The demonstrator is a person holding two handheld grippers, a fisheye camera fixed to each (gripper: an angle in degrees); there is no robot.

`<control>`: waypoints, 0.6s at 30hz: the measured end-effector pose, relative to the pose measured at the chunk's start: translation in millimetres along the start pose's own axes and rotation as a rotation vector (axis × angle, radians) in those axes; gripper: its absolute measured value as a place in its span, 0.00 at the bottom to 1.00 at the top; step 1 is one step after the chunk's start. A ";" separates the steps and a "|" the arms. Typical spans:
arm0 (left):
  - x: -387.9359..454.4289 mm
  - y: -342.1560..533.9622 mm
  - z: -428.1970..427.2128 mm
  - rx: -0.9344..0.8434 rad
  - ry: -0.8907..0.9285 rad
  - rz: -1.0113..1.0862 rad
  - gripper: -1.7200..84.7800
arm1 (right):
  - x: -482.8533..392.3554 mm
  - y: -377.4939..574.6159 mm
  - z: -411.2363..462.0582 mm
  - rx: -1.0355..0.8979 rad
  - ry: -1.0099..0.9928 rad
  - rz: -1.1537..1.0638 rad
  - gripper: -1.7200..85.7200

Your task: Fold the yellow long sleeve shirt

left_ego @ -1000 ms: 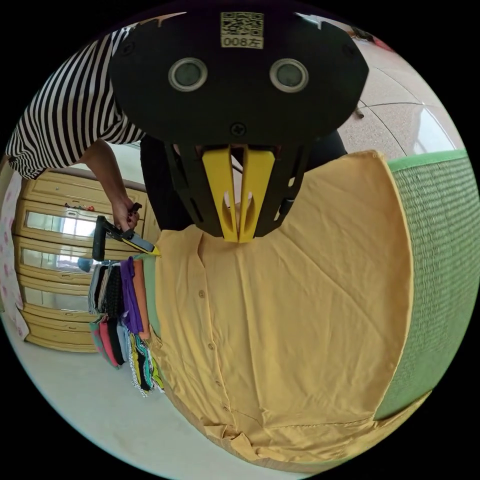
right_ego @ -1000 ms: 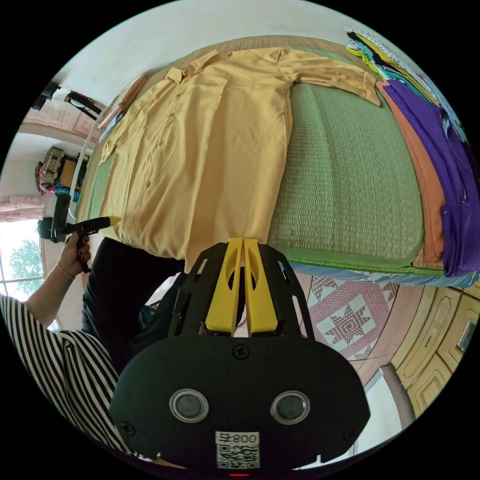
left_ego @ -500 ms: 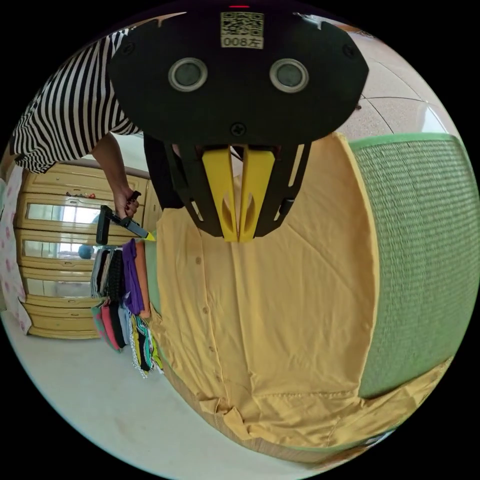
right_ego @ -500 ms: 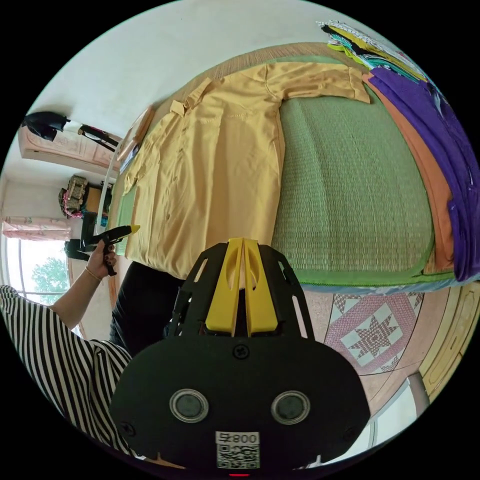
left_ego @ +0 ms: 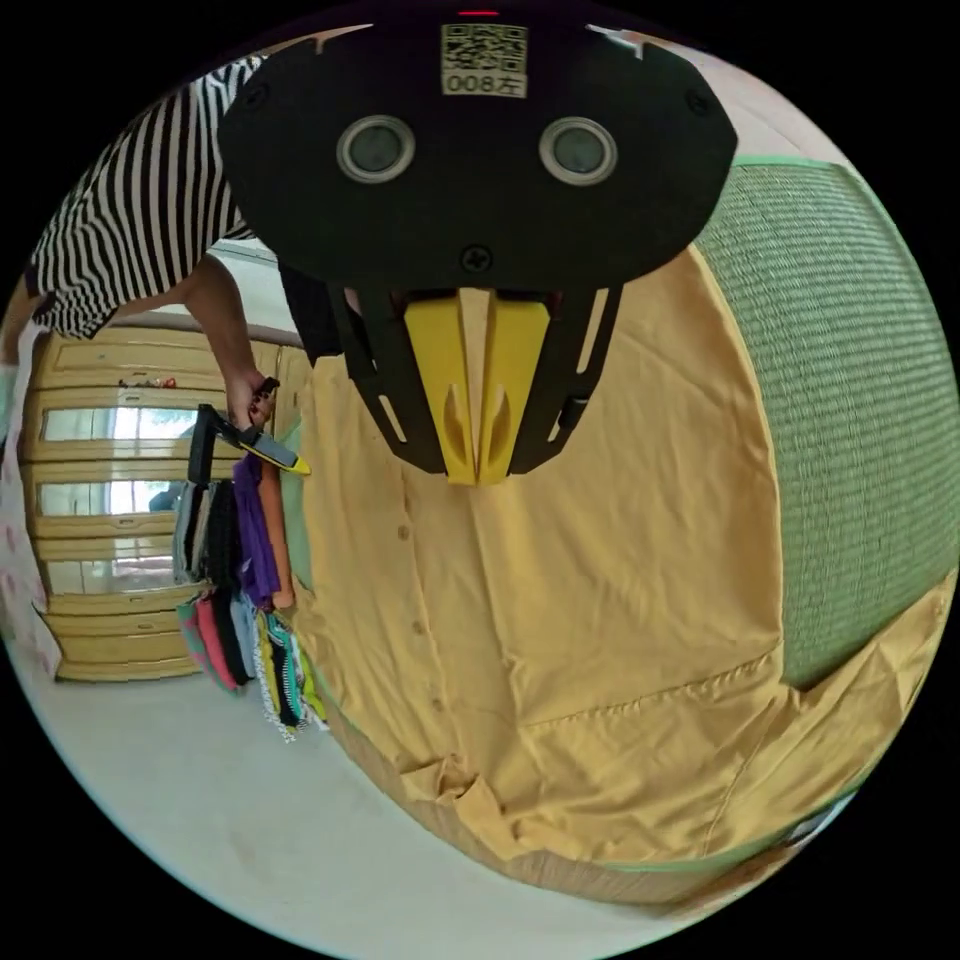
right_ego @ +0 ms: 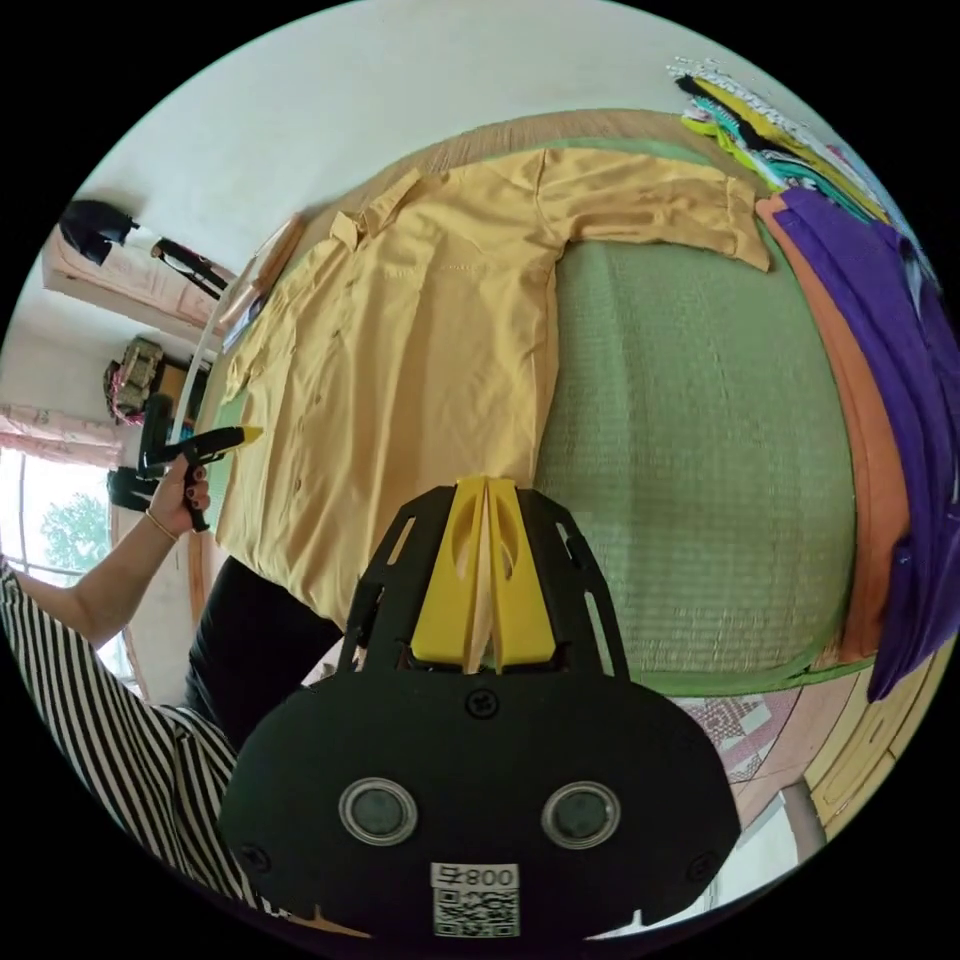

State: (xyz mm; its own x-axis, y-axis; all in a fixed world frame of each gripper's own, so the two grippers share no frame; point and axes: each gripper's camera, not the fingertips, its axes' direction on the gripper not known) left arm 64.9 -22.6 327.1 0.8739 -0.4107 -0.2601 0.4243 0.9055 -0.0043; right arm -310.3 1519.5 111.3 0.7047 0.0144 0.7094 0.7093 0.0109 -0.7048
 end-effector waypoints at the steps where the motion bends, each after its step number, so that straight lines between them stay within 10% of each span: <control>1: 4.6 -1.9 -2.7 0.004 0.006 0.016 0.02 | 4.5 -1.2 -3.7 0.023 0.014 0.011 0.03; 18: 179.0 -133.7 27.3 -0.082 0.202 0.461 0.02 | 141.4 -100.5 1.0 0.295 0.362 0.392 0.09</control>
State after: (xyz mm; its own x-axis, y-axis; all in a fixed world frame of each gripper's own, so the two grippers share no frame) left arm 171.1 -220.1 307.5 0.8989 0.0551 -0.4348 -0.0219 0.9965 0.0811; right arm -282.0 1521.4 282.5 0.9102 -0.2671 0.3164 0.3977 0.3511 -0.8477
